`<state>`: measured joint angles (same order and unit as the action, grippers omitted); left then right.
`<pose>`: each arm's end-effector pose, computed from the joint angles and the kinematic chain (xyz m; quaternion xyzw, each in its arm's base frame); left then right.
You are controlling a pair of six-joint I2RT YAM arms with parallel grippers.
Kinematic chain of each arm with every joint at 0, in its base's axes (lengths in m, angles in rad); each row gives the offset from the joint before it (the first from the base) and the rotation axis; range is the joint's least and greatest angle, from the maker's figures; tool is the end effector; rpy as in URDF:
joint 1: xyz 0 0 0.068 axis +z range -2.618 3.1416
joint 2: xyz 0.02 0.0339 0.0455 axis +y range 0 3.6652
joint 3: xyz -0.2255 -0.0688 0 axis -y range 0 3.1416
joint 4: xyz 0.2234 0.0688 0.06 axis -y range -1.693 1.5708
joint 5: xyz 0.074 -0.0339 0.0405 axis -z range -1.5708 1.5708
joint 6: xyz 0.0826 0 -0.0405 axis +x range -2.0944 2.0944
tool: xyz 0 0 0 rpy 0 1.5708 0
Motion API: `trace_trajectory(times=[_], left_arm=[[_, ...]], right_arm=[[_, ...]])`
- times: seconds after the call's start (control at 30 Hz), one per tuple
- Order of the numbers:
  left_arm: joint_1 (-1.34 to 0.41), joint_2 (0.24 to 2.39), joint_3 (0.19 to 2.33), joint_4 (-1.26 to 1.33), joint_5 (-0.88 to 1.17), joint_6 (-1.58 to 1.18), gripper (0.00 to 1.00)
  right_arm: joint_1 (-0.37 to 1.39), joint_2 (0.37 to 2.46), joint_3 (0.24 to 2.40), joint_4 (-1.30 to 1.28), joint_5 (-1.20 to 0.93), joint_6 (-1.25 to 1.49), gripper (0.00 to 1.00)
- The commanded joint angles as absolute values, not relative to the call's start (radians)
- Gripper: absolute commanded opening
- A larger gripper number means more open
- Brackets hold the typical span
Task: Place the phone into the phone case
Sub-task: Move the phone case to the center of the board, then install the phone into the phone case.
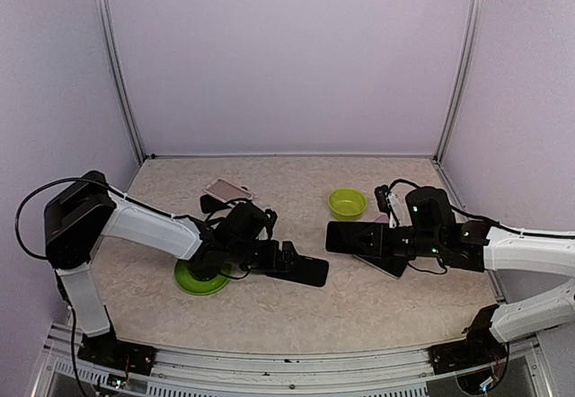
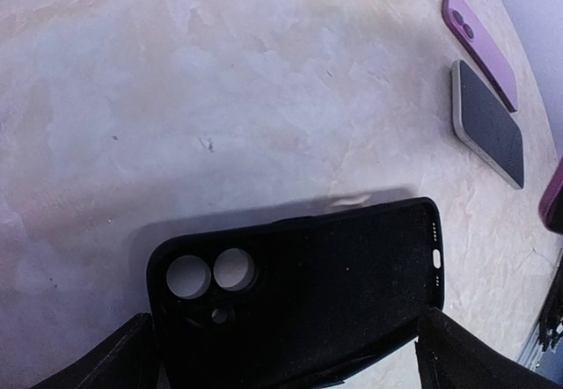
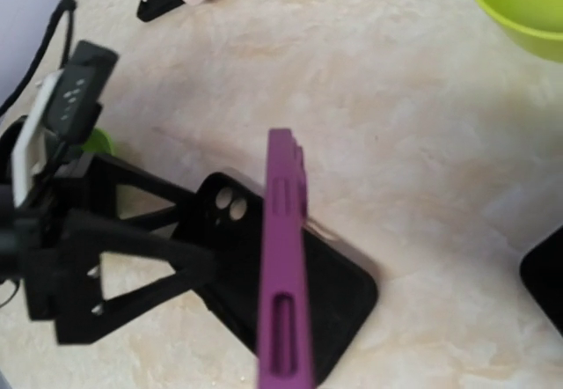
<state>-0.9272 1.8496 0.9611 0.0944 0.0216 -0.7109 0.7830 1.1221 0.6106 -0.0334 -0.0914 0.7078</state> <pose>0.2262 -0.3044 0.0831 0.1040 0.9196 -0.2834 0.2513 0.1931 0.2028 0.1787 -0.0551 0.8689 0.3618 0.3332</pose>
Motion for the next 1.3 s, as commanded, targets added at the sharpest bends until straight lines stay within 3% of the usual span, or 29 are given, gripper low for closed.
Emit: trace_trajectory(times=[0.0, 0.47, 1.27], left_arm=[[-0.935, 1.834, 0.911, 0.165, 0.108, -0.753, 0.99], [-0.908, 1.816, 0.804, 0.342, 0.165, -0.822, 0.99], [-0.907, 1.806, 0.767, 0.403, 0.181, -0.820, 0.99]], right_arm=[[0.759, 1.153, 0.613, 0.021, -0.164, 0.769, 0.00], [0.751, 1.354, 0.655, 0.151, -0.366, 0.849, 0.00], [0.702, 1.618, 0.715, 0.356, -0.538, 0.979, 0.00]])
